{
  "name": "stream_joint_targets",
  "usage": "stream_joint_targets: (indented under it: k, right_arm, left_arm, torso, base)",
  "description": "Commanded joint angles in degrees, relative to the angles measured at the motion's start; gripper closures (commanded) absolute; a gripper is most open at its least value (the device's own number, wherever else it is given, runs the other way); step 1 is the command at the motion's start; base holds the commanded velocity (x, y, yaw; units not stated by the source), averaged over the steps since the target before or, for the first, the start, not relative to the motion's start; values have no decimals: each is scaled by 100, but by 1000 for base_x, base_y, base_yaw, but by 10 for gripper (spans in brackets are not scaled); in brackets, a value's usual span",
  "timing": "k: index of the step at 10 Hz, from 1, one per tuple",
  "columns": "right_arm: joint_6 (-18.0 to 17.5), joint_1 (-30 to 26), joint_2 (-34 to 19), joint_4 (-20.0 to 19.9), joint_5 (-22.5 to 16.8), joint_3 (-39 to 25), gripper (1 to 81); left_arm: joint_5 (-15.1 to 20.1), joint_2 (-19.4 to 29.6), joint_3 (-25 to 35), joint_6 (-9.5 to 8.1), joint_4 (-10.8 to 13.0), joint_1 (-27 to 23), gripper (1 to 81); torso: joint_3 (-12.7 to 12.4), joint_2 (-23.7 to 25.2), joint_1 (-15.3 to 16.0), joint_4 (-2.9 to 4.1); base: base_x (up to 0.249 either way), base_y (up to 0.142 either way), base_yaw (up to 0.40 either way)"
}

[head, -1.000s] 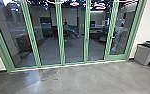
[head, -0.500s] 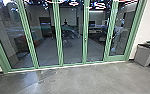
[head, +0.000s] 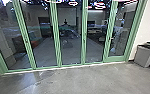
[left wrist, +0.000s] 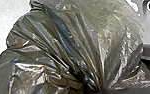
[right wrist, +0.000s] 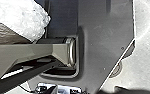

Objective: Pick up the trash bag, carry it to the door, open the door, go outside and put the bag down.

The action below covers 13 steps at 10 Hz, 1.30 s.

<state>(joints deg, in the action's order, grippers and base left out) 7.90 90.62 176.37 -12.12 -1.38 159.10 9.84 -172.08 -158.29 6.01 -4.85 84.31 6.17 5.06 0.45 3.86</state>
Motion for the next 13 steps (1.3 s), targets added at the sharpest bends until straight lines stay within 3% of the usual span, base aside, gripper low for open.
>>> stream_joint_targets:
  k: [1,13]
  right_arm:
    - [19,-224,41,34,-372,-3,10]
    - [27,-224,41,34,-372,-20,10]
  left_arm:
    - [422,7,9,32,28,-288,811]
    - [414,7,0,40,46,-288,811]
  torso:
    - [0,0,0,0]
    - [0,0,0,0]
  base:
    - [141,-108,0]
    - [141,-108,0]
